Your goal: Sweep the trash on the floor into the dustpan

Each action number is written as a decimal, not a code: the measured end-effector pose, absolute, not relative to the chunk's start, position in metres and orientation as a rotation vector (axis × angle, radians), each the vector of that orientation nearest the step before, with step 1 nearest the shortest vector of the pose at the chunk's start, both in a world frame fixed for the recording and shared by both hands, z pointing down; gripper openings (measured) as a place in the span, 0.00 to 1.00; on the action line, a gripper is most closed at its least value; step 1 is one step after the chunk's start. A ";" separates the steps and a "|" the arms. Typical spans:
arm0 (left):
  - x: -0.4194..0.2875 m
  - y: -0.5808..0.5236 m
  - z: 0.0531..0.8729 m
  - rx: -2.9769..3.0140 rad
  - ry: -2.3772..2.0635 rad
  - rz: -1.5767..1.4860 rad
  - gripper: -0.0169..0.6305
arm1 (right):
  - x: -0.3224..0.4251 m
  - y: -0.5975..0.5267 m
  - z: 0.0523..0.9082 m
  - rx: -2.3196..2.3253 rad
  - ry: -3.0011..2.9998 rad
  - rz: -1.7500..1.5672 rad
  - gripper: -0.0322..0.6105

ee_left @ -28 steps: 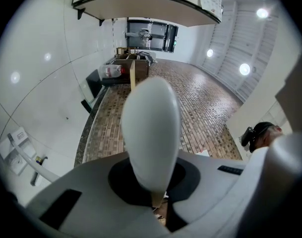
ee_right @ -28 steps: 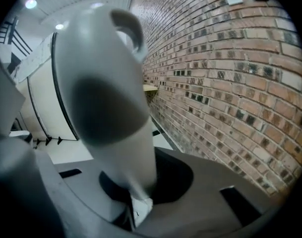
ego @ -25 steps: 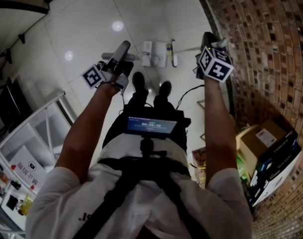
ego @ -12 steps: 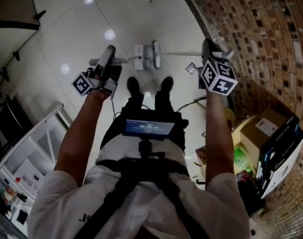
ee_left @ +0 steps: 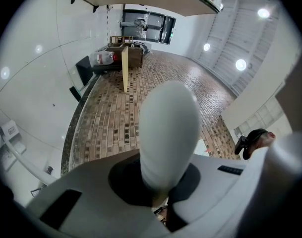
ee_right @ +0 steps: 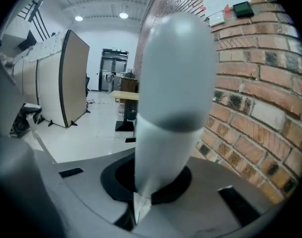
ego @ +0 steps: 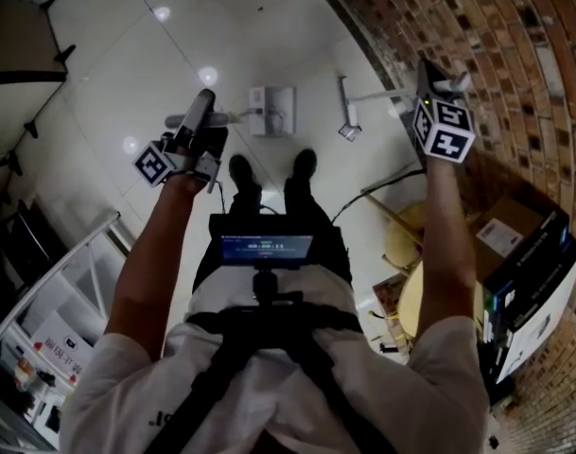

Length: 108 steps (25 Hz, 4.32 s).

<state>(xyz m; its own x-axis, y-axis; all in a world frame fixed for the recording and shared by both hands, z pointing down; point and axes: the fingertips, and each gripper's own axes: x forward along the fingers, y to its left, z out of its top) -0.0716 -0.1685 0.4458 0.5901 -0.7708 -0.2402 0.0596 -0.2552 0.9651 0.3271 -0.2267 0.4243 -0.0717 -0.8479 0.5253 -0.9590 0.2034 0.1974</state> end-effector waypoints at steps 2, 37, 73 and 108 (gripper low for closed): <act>-0.053 -0.173 0.446 1.654 -0.605 -0.874 0.03 | 0.349 -0.241 0.434 1.652 -1.924 0.231 0.05; -0.031 -0.149 0.480 1.554 -0.645 -0.774 0.03 | 0.283 -0.288 0.499 1.560 -2.160 0.392 0.09; 0.006 -0.173 0.450 1.613 -0.459 -0.770 0.03 | 0.420 -0.132 0.389 2.067 -1.924 0.366 0.06; 0.068 -0.171 0.486 1.573 -0.392 -0.579 0.03 | 0.427 -0.101 0.486 2.408 -1.634 0.826 0.09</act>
<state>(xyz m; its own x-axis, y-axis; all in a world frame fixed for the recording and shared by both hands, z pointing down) 0.0677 -0.1707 0.4861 0.8104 -0.5716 -0.1284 0.0932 -0.0906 0.9915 0.4267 -0.1005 0.4857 0.2698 -0.8252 0.4963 -0.8887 -0.4118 -0.2015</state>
